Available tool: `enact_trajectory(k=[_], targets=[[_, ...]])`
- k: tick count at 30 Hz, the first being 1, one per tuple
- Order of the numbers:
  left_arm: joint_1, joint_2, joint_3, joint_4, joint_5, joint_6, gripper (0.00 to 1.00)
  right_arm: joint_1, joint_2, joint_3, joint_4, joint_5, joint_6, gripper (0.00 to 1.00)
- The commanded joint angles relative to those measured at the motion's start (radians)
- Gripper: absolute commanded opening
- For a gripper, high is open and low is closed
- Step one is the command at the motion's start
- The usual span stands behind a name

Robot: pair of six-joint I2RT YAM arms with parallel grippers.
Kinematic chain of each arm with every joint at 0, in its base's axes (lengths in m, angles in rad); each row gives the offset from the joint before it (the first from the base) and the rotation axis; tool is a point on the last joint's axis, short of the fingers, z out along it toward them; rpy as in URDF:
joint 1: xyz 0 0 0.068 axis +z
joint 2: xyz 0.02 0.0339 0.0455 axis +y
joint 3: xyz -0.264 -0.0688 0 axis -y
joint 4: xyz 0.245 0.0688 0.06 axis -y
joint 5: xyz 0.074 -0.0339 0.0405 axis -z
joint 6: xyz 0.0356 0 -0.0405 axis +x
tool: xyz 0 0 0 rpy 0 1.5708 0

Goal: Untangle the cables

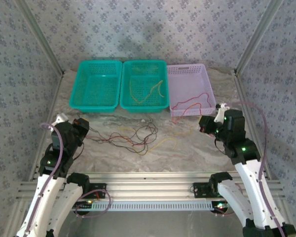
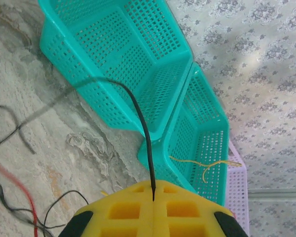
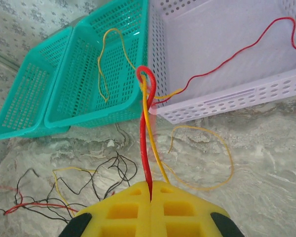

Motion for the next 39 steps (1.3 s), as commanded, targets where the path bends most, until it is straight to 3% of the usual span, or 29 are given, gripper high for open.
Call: enact_trajectory(k=[1,7,8,12,18,24,29,39], targets=[[0.009,0.065,0.037,-0.023,0.108,0.084,0.00,-0.015,-0.047,0.015,0.042,-0.101,0.016,0.00],[-0.007,0.176,-0.014,0.078,0.257,0.082,0.01,-0.010,-0.035,0.019,0.221,-0.312,0.061,0.00],[-0.019,0.182,-0.017,0.087,0.257,0.082,0.07,-0.009,-0.033,0.019,0.244,-0.333,0.070,0.00],[-0.110,0.213,-0.031,0.166,0.257,0.080,0.44,0.015,-0.012,0.020,0.341,-0.416,0.112,0.00],[-0.280,0.295,0.004,0.295,0.236,0.106,0.70,0.125,0.010,0.041,0.431,-0.449,0.098,0.00],[-0.402,0.310,-0.007,0.495,0.270,0.144,0.79,0.186,0.037,0.080,0.487,-0.421,0.143,0.00],[-0.533,0.350,-0.027,0.647,0.301,0.258,0.83,0.247,0.074,0.140,0.501,-0.344,0.197,0.00],[-0.665,0.389,-0.071,0.781,0.338,0.463,0.86,0.305,0.133,0.260,0.495,-0.291,0.303,0.00]])
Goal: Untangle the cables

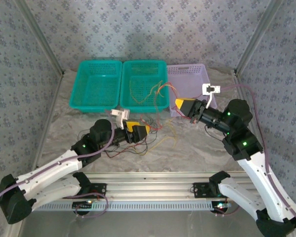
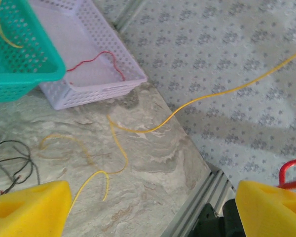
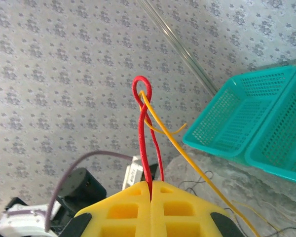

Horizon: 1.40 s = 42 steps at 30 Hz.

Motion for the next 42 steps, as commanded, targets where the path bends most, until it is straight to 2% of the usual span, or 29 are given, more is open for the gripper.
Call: enact_trajectory(k=[1,6,10,17,29,37,42], targets=[[-0.040,0.018,0.003,0.112,0.049,0.121,0.87,0.016,0.011,0.048,0.040,0.025,0.079,0.00],[-0.135,0.074,0.038,0.088,0.018,0.237,0.88,0.016,0.054,0.088,0.079,0.008,0.173,0.00],[-0.170,0.100,0.049,0.084,-0.034,0.276,0.89,0.020,0.082,0.123,0.100,-0.007,0.219,0.00],[-0.174,0.131,0.072,0.103,-0.101,0.321,0.92,0.067,0.121,0.133,0.151,-0.031,0.275,0.00],[-0.178,0.260,0.156,0.162,-0.112,0.393,0.94,0.162,0.162,0.175,0.178,-0.026,0.302,0.00],[-0.178,0.278,0.180,0.155,-0.199,0.457,0.94,0.202,0.154,0.179,0.177,-0.020,0.299,0.00],[-0.175,0.296,0.194,0.161,-0.277,0.482,0.88,0.242,0.153,0.173,0.201,-0.017,0.319,0.00]])
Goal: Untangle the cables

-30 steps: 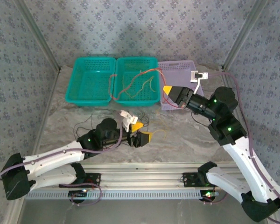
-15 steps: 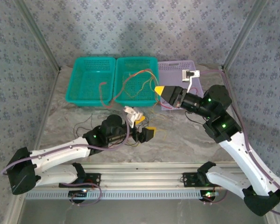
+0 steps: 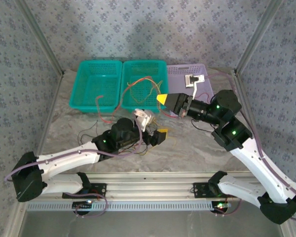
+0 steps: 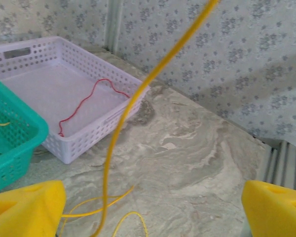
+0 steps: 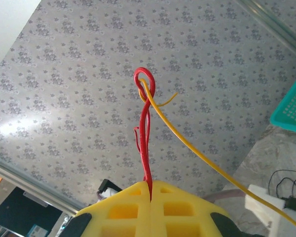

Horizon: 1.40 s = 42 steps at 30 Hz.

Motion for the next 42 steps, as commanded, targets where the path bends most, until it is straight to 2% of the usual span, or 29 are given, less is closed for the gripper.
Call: enact_trajectory(k=[1,6,13,18,23,28,34,42], targets=[[-0.001,0.017,0.056,0.036,-0.064,0.045,0.83,0.030,-0.018,0.031,0.052,-0.002,0.025,0.00],[0.004,0.048,0.085,0.046,-0.053,0.043,0.55,0.060,-0.020,0.031,0.068,-0.001,0.039,0.00],[0.018,0.072,0.106,0.069,-0.050,0.035,0.32,0.071,-0.048,0.021,0.057,0.012,0.033,0.00],[0.024,0.074,0.125,0.028,-0.001,0.027,0.02,0.059,-0.082,0.037,-0.022,0.046,-0.026,0.00],[0.020,0.035,0.107,-0.033,0.065,-0.004,0.00,0.022,-0.133,0.088,-0.211,0.137,-0.181,0.00],[0.010,-0.085,0.029,-0.151,0.028,-0.012,0.00,-0.111,-0.171,0.119,-0.312,0.144,-0.250,0.00],[0.018,-0.297,-0.035,-0.392,-0.147,-0.007,0.00,-0.317,-0.178,0.084,-0.319,0.047,-0.196,0.00],[0.043,-0.528,0.016,-0.720,-0.359,-0.068,0.00,-0.599,-0.163,0.015,-0.239,-0.061,-0.052,0.00]])
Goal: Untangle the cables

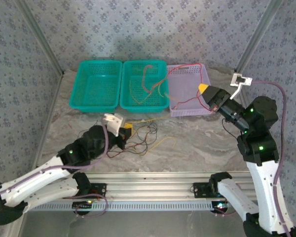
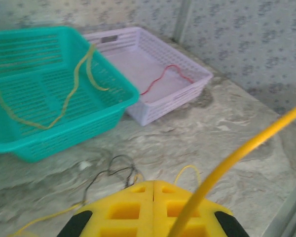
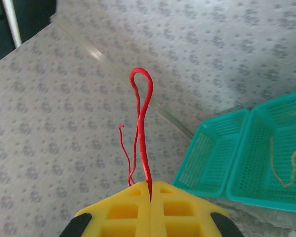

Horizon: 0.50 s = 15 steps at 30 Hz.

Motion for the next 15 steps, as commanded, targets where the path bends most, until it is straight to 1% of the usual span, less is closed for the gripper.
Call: enact_trajectory(k=[1,3,5,8,10,12,15], targets=[[0.013,-0.073,0.052,-0.182,-0.141,-0.034,0.00,-0.089,0.018,-0.052,0.063,-0.080,0.088,0.00],[0.026,-0.108,0.071,-0.212,-0.169,-0.043,0.00,-0.115,0.028,-0.069,0.068,-0.079,0.091,0.00],[0.037,-0.113,0.108,-0.228,-0.166,-0.044,0.00,-0.126,0.032,-0.074,0.059,-0.058,0.070,0.00],[0.039,-0.061,0.215,-0.272,-0.150,-0.032,0.00,-0.135,0.033,-0.070,0.030,-0.012,0.014,0.00],[0.039,-0.015,0.297,-0.298,-0.132,-0.023,0.00,-0.136,0.031,-0.045,-0.033,0.078,-0.069,0.00],[0.039,0.031,0.381,-0.318,-0.128,-0.016,0.00,-0.133,0.022,-0.032,-0.110,0.209,-0.156,0.00],[0.039,0.100,0.516,-0.344,-0.134,0.015,0.00,-0.136,0.016,-0.054,-0.153,0.392,-0.209,0.00]])
